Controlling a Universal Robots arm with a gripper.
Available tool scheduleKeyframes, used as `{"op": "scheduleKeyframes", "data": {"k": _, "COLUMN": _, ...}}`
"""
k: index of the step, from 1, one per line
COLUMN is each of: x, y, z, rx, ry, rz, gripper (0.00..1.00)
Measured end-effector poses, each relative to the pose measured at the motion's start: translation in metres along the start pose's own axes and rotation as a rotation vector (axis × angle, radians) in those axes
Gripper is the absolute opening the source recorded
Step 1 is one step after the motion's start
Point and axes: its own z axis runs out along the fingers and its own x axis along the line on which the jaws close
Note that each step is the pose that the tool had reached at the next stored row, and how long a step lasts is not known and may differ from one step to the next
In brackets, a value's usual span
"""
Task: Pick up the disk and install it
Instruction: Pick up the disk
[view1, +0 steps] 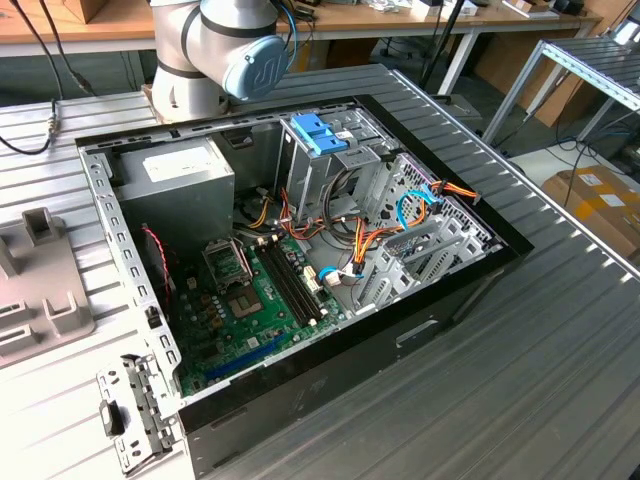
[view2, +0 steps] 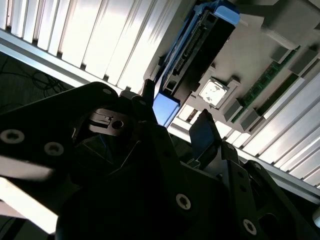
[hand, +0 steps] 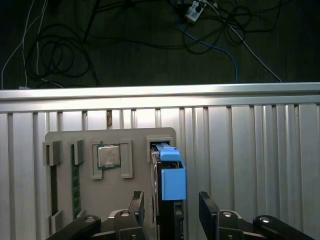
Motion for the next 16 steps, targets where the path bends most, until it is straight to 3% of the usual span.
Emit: {"op": "scheduleKeyframes", "data": {"k": 16, "x": 0.0001, "y": -0.0001, "z": 0.0029, "rx": 0.0, "ry": 0.0, "rz": 0.0, "gripper": 0.56}}
